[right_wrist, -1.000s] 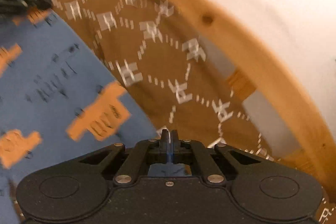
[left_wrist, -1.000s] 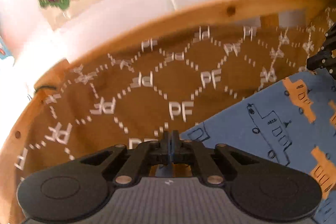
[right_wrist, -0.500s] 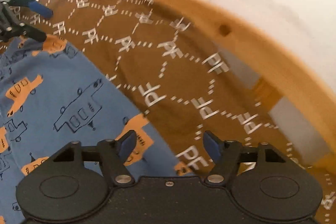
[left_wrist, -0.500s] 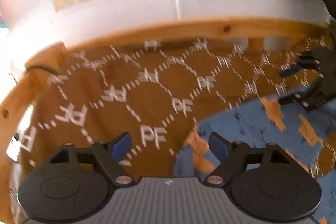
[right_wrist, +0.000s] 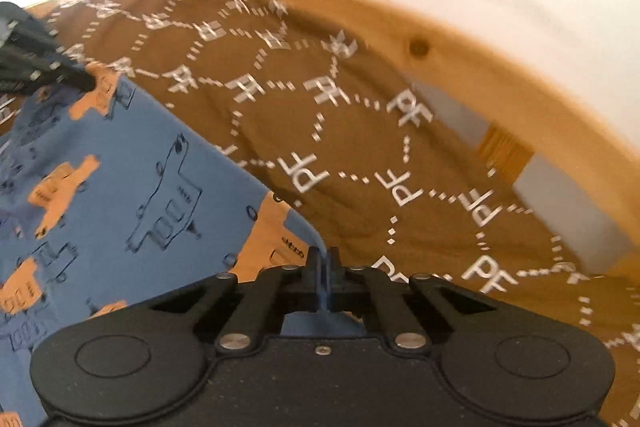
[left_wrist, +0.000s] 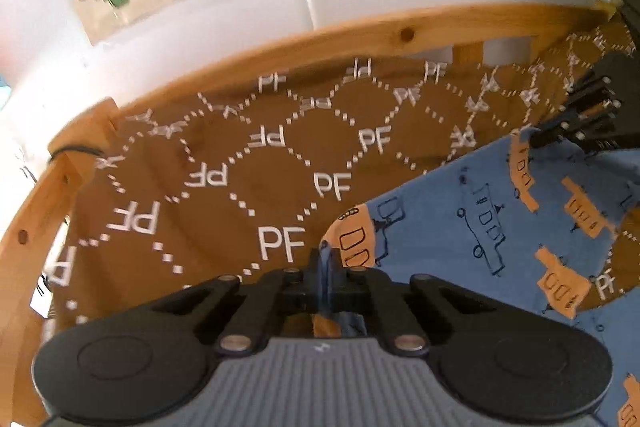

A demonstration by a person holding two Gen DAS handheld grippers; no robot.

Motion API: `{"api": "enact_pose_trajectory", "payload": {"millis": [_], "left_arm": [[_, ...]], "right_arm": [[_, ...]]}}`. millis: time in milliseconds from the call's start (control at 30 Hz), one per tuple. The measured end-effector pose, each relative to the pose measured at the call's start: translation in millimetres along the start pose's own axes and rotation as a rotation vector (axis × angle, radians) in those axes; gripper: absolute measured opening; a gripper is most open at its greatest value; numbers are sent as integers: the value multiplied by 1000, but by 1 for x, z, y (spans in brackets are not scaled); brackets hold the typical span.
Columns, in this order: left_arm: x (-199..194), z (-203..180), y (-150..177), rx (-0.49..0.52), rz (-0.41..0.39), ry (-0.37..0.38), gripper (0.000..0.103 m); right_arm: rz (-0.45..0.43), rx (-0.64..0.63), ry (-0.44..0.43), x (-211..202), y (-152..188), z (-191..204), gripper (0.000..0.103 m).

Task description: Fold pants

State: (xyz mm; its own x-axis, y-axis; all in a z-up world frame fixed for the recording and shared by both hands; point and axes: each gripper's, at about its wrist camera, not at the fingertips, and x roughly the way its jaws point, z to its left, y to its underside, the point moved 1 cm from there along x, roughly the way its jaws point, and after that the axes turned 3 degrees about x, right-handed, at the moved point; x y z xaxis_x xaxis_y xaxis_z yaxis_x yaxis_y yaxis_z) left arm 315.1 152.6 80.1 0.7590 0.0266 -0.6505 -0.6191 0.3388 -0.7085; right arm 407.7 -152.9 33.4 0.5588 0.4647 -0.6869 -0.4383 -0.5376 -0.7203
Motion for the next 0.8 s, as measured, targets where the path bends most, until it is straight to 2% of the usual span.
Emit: {"api": "enact_pose_trajectory", "payload": {"millis": [167,333,433,600,700,800], "left_arm": [[-50,-14,14,101,-154,45,2],[-98,-48,46,305,-216,53,2],[-117,-71,75,445,-201,67,2],[-121,-109,132,652,-103,105,2],[-113,-117,157,682,-54,102,2],[-109,-119,166,697,-32,87,2]], "right_arm": [[-138,-100,83,-74,34,41,1],[-201,-182,91,-137,84,93,1],[-195,-192,74,-164,118,125,1],[-122,-197,43,-175,174,170,0],[-94,-212,48,-170,199,192,0],[-94,-217,58,-167,211,208,0]]}}
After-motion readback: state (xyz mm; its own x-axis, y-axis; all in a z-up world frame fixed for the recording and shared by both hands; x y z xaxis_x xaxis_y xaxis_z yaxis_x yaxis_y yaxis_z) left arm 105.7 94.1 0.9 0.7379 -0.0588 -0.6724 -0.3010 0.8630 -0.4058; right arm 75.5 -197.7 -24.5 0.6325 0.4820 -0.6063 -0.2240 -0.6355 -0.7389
